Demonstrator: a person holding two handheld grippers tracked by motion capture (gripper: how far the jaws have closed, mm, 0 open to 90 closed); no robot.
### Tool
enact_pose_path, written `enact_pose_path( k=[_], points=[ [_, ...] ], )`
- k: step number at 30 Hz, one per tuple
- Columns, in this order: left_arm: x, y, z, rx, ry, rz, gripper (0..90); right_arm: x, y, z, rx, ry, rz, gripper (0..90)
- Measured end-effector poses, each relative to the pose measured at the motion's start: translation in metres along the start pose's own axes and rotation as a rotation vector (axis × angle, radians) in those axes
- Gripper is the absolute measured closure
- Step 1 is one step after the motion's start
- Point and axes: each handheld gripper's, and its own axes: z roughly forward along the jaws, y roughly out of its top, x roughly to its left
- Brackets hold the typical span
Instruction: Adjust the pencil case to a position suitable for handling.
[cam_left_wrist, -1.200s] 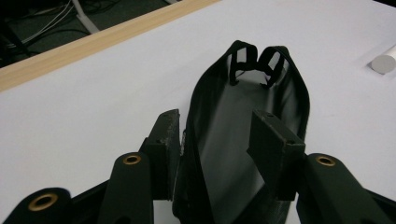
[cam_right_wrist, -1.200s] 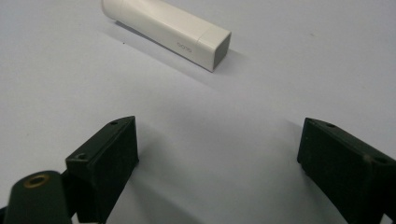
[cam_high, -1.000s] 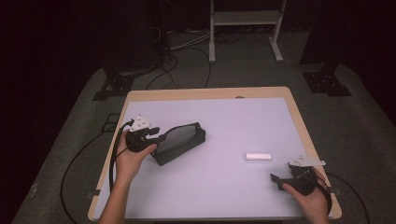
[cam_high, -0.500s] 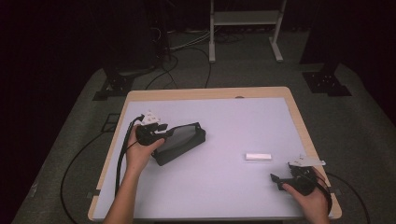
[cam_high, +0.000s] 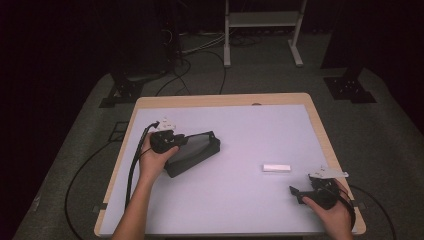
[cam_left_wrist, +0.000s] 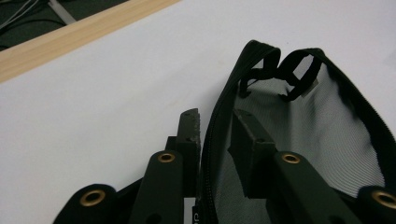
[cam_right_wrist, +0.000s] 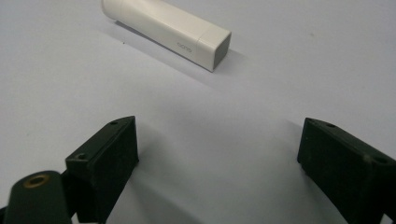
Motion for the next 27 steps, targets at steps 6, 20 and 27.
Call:
enact_pose_path(
  k=[6, 20, 27],
  points=[
    [0.001, -0.001, 0.002, 0.012, -0.003, -0.008, 82.2, 0.000, 0.000, 0.000, 0.000, 0.000, -0.001, 11.3],
    [-0.001, 0.003, -0.007, -0.032, -0.090, -0.018, 88.5, 0.000, 0.000, 0.000, 0.000, 0.000, 0.001, 11.2],
    [-0.007, 0.006, -0.008, -0.049, -0.156, 0.002, 88.5, 0.000, 0.000, 0.000, 0.000, 0.001, 0.001, 11.2]
  ],
)
